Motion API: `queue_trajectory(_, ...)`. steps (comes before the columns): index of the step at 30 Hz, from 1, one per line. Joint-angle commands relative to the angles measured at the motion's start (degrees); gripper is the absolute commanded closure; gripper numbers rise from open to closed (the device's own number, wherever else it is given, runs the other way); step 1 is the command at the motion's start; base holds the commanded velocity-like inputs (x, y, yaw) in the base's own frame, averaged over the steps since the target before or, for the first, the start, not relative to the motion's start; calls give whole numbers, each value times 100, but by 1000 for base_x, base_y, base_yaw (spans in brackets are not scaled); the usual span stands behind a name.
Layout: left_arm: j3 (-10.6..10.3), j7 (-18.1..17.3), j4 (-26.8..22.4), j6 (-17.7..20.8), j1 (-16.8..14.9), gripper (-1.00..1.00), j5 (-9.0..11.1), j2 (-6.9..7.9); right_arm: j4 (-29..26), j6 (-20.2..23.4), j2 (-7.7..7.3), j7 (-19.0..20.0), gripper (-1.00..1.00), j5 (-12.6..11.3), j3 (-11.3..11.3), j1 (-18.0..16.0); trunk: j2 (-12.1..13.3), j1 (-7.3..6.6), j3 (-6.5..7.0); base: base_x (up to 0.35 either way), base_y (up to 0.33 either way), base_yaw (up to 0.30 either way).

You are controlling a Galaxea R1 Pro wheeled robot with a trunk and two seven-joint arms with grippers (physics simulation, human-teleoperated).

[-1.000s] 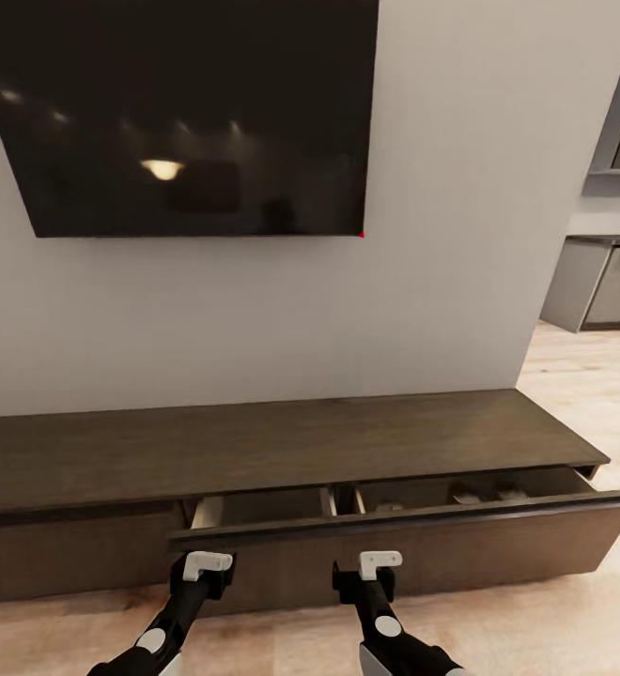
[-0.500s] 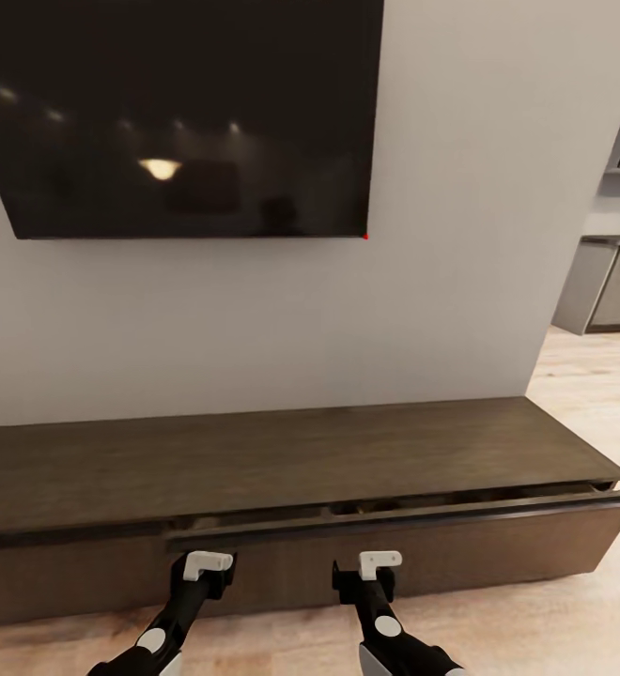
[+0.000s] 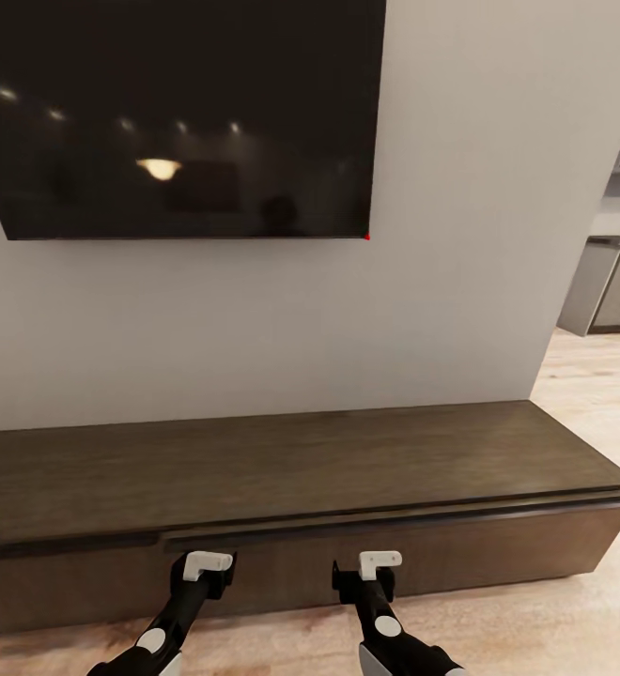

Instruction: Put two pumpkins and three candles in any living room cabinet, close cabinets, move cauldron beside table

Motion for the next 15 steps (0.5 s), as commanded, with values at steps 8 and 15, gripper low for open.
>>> queue_trajectory(8,-53,45,-9,-18,-1,-100,11,5,1,-26,-1,-28,-100,-53,49,-6,-2,-1,-5,31,0,0)
queue_trajectory(15,-53,45,-14,-20,-3,-100,13,5,1,-27,-1,-28,-100,-53,49,-6,-2,-1,-5,16,0,0)
